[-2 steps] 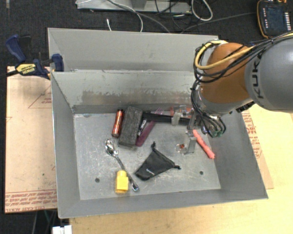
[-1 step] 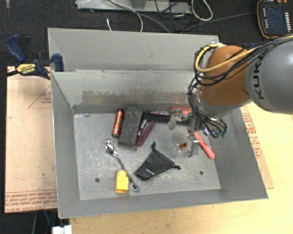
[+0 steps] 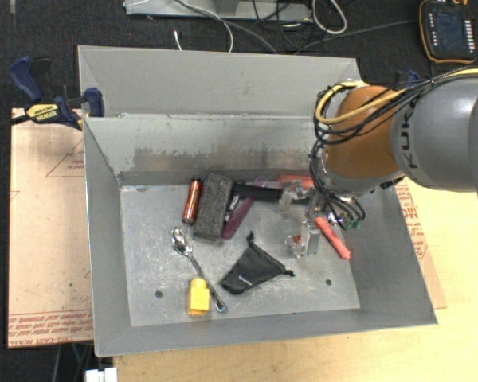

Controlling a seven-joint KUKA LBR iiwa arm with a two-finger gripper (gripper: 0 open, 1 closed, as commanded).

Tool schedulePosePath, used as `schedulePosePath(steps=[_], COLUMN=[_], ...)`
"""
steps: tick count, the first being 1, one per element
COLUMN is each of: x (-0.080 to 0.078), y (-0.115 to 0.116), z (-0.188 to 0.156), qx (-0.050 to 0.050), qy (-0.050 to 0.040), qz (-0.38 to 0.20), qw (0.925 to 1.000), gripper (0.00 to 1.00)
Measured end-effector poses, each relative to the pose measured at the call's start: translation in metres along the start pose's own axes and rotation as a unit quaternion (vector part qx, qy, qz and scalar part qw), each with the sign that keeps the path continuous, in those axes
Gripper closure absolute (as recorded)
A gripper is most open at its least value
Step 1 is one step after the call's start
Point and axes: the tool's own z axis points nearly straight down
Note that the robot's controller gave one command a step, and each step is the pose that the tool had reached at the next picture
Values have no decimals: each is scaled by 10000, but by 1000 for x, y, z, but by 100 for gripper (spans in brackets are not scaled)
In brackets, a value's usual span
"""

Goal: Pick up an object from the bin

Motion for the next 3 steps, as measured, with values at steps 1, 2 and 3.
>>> schedulePosePath(steps=[1, 2, 3], x=[93, 47, 45], y=[-13, -21, 79], z=[6, 2, 4], qx=[-8, -7, -10], qy=[12, -50, -1], qz=[-543, 624, -243], qw=[9985, 9980, 9997], gripper=[0, 0, 0])
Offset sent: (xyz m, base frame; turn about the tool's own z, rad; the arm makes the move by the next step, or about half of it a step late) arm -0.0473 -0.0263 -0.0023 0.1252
